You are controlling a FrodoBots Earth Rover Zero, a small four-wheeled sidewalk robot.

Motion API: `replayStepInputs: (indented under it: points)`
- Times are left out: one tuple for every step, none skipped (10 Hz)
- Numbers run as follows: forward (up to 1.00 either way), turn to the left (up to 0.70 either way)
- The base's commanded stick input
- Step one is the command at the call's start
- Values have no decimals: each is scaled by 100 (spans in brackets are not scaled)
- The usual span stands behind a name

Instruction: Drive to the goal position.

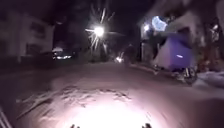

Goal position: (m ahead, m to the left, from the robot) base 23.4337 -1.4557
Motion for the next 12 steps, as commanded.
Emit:
replayStepInputs:
  points:
    - [70,0]
    - [70,0]
    - [70,0]
    - [70,0]
    - [70,0]
    - [70,0]
    - [70,0]
    - [70,0]
    - [70,0]
    - [70,0]
    - [70,0]
    - [70,0]
